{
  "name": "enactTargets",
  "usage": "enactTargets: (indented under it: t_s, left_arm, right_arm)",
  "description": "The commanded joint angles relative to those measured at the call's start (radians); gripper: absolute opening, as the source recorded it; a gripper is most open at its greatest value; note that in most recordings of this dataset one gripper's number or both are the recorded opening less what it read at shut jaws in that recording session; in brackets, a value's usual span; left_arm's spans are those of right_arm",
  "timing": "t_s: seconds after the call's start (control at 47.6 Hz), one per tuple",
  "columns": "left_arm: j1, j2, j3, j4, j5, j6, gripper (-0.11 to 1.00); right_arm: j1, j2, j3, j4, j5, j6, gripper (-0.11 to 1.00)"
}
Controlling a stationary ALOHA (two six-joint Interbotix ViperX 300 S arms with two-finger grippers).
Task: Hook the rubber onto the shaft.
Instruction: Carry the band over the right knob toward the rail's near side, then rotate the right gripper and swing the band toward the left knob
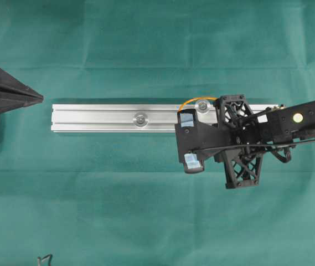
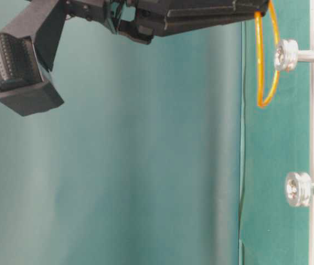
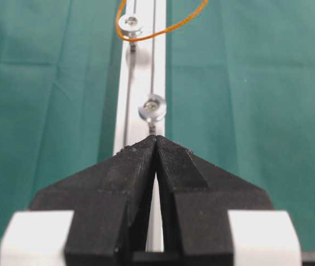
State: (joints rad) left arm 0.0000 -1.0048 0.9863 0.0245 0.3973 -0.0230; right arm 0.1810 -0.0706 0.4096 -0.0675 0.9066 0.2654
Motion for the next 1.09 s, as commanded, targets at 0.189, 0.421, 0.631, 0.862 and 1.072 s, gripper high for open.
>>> enactTargets:
  t_s: [0.189, 0.421, 0.631, 0.862, 1.072]
  left_arm:
    - [0.003, 0.008, -0.034, 0.003, -0.006, 0.000, 0.00]
    - [0.003, 0.008, -0.032, 0.003, -0.006, -0.002, 0.00]
    - [0.003, 0.006, -0.034, 0.003, -0.006, -0.002, 0.00]
    - [0.003, 0.006, -0.034, 0.003, -0.005, -0.002, 0.00]
    - [0.003, 0.006, -0.034, 0.003, -0.005, -0.002, 0.00]
  right_arm:
    - [0.035, -0.009, -0.012, 0.002, -0.006, 0.049, 0.07]
    - [0.074, -0.008, -0.012, 0.002, -0.006, 0.077, 0.07]
    - [0.094, -0.002, -0.020, 0.003, -0.008, 0.104, 0.07]
    - [0.110, 0.003, -0.023, 0.002, -0.014, 0.126, 0.07]
    - [0.112, 0.003, -0.021, 0.002, -0.012, 0.129, 0.07]
